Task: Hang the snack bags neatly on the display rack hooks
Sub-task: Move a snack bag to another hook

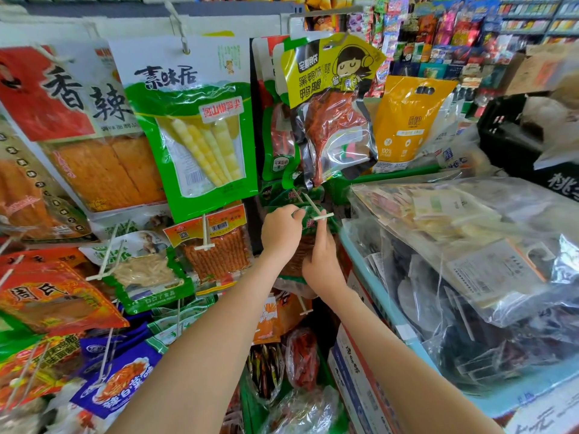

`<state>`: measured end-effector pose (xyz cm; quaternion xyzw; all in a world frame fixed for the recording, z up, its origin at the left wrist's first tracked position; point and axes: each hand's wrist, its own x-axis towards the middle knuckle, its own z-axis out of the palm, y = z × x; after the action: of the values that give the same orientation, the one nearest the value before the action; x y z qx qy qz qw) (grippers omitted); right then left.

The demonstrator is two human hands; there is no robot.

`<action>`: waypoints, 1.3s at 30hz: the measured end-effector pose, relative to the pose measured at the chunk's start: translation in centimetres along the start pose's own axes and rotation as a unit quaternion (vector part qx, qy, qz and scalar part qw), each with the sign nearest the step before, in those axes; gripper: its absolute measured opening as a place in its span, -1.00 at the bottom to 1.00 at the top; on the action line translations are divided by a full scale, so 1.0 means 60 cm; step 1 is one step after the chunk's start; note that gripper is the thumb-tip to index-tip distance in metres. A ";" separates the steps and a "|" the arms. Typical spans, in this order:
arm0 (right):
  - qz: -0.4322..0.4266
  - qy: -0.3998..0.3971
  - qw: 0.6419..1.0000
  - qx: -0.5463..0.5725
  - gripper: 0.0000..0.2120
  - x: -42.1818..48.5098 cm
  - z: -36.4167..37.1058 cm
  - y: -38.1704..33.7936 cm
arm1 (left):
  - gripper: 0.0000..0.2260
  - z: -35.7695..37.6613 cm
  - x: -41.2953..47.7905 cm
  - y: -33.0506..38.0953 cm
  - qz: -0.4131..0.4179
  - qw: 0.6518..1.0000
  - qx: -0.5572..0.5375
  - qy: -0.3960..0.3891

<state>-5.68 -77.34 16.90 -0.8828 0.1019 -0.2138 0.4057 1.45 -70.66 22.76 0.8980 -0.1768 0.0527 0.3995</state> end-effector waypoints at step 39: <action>0.195 -0.294 0.924 -0.146 -0.67 -0.340 0.421 -0.075 | -0.82 -0.183 -0.406 -0.542 -0.149 0.965 0.018 -0.217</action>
<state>-12.16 -50.20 -0.34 -0.9180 0.1783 0.1562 0.3178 -9.02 -35.77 1.67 0.9110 -0.1224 -0.2006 0.3388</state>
